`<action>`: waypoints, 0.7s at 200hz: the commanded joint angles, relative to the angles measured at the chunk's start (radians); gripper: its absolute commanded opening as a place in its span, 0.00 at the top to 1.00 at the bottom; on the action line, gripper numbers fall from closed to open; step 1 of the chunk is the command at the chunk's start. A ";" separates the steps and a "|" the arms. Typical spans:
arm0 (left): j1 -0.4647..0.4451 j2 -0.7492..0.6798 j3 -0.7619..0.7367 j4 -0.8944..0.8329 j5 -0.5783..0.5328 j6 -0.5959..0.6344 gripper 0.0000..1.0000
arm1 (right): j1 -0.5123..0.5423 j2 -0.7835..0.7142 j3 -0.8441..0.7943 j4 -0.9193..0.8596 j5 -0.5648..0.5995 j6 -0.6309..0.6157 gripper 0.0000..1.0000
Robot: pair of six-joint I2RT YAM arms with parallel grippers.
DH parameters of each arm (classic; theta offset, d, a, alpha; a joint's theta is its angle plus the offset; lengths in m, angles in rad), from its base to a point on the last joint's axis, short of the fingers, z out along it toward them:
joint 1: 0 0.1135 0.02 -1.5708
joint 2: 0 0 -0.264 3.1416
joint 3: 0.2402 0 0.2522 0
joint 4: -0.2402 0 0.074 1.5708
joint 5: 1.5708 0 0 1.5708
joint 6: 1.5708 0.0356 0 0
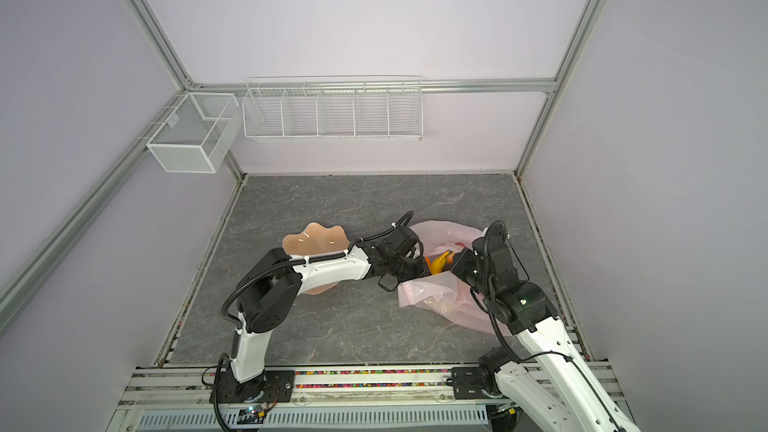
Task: Place the fruits into the plastic bag
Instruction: 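Push the banana down into the bag and open the left gripper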
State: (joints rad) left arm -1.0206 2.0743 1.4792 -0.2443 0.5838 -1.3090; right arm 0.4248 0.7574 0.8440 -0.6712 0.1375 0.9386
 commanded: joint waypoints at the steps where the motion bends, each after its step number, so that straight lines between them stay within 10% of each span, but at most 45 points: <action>1: 0.004 0.050 0.059 0.028 0.022 -0.036 1.00 | -0.006 0.000 0.015 0.013 -0.008 0.005 0.88; 140: -0.075 0.103 -0.112 0.669 -0.092 -0.522 1.00 | -0.006 0.002 -0.004 0.029 -0.008 0.019 0.88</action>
State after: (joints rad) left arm -1.0828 2.1674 1.4334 0.2363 0.5575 -1.6638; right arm 0.4248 0.7574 0.8436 -0.6594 0.1337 0.9432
